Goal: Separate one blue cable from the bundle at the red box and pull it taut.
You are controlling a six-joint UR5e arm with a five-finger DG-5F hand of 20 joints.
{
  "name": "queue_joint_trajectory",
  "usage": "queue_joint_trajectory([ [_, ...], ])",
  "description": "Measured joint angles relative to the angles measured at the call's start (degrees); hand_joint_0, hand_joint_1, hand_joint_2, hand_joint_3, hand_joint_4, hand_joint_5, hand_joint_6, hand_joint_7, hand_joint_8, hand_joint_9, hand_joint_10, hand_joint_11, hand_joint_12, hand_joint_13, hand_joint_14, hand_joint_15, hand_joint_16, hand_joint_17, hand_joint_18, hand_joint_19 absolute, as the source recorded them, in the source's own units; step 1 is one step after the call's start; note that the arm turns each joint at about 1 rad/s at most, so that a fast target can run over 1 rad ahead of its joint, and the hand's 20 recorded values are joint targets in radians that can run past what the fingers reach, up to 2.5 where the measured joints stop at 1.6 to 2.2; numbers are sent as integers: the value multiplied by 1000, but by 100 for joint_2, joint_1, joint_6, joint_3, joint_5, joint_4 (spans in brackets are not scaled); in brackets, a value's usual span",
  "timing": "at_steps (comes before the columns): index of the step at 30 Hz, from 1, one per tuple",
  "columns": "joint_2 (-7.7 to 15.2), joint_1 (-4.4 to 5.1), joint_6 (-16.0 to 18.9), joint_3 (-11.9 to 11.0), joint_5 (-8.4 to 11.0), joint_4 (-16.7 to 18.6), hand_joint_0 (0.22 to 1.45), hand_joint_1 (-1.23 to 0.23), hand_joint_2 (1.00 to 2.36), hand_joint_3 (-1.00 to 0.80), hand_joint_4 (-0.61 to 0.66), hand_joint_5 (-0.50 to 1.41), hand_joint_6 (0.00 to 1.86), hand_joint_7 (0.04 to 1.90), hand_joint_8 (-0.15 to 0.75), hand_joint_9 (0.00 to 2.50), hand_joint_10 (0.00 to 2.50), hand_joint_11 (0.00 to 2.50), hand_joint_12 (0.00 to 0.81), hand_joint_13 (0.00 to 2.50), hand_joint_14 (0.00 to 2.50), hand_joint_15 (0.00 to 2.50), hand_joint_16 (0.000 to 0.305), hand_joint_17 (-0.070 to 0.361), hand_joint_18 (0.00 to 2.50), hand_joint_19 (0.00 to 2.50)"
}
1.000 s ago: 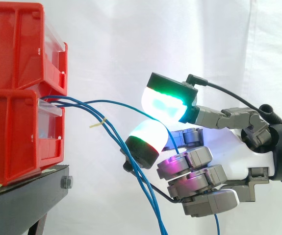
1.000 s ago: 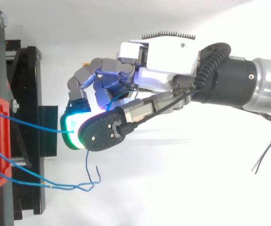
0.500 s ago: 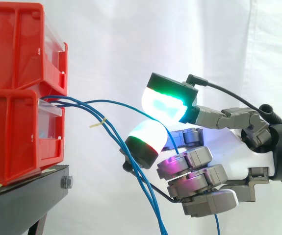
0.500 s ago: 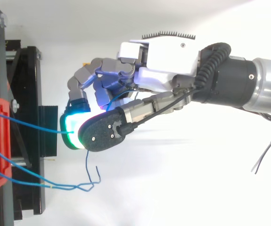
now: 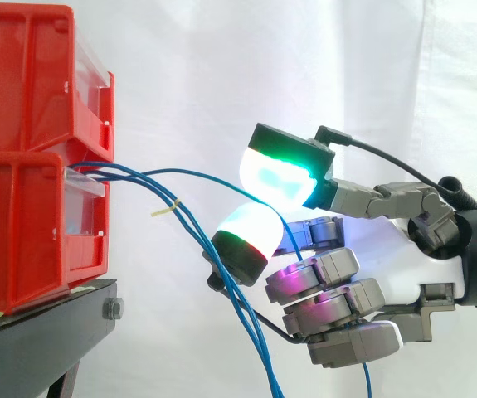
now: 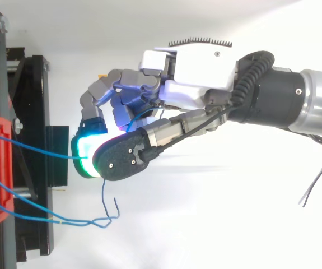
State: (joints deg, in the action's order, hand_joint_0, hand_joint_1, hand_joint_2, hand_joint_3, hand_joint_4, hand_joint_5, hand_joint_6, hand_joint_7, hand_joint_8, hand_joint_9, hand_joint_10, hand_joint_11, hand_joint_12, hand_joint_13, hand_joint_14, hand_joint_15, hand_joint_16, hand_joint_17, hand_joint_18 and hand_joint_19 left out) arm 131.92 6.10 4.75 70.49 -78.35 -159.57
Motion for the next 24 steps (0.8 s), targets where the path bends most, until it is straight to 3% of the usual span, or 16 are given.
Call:
queue_joint_trajectory([
  [24, 0, 0, 0, 3, 0, -1, 732, -746, 1015, -271, -75, -193, 942, 1071, 334, 409, 2500, 1658, 437, 644, 2500, 1440, 46, 104, 1156, 1480],
])
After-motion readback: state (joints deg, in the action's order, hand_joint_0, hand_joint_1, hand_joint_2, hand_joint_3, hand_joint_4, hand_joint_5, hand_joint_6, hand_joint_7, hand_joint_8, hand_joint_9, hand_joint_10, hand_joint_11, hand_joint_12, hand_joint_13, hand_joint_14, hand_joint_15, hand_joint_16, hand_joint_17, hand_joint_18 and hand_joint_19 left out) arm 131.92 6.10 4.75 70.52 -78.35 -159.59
